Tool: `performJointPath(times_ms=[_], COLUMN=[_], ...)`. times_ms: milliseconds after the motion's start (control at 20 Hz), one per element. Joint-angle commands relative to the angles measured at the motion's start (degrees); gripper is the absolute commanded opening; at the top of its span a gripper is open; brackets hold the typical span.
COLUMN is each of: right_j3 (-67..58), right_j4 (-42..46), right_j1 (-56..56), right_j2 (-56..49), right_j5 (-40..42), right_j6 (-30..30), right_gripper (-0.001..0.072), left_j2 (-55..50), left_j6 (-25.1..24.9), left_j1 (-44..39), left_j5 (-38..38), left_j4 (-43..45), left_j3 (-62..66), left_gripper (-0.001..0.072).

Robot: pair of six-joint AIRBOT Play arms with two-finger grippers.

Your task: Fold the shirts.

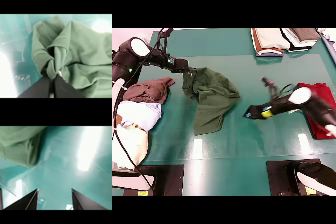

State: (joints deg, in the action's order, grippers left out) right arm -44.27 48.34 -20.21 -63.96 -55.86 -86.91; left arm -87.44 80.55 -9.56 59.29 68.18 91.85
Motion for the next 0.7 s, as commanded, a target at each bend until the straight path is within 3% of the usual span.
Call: performJointPath(times_ms=[0,350,400,450,550,600,650], right_j3=[2.3,-9.7,-10.4,-10.8,-10.8,-11.0,-11.2], right_j4=[-10.5,-11.0,-10.8,-10.8,-10.4,-10.0,-8.6], right_j1=[-10.3,-18.7,-18.7,-18.6,-18.6,-18.6,-18.6], right_j2=[-8.4,-22.0,-23.1,-23.8,-23.9,-23.7,-23.5], right_j5=[15.6,19.9,19.7,19.8,21.2,21.4,21.4], right_j6=[0.4,0.4,0.4,0.4,0.4,0.4,0.4], right_gripper=[0.0469,0.0448,0.0419,0.0325,0.0276,0.0079,0.0018], left_j2=[0.2,0.2,0.2,0.2,0.2,0.2,0.3], left_j6=[0.0,0.0,0.0,0.0,0.0,0.0,0.0], left_j1=[0.1,0.1,0.1,0.1,0.1,0.1,0.1], left_j5=[0.9,1.4,1.5,1.4,1.4,1.4,1.3], left_j4=[0.5,0.6,0.6,0.6,0.6,0.6,0.6], left_j3=[0.1,0.1,0.1,0.1,0.1,0.1,0.1], left_gripper=[0.0031,0.0031,0.0031,0.0031,0.0031,0.0031,0.0031])
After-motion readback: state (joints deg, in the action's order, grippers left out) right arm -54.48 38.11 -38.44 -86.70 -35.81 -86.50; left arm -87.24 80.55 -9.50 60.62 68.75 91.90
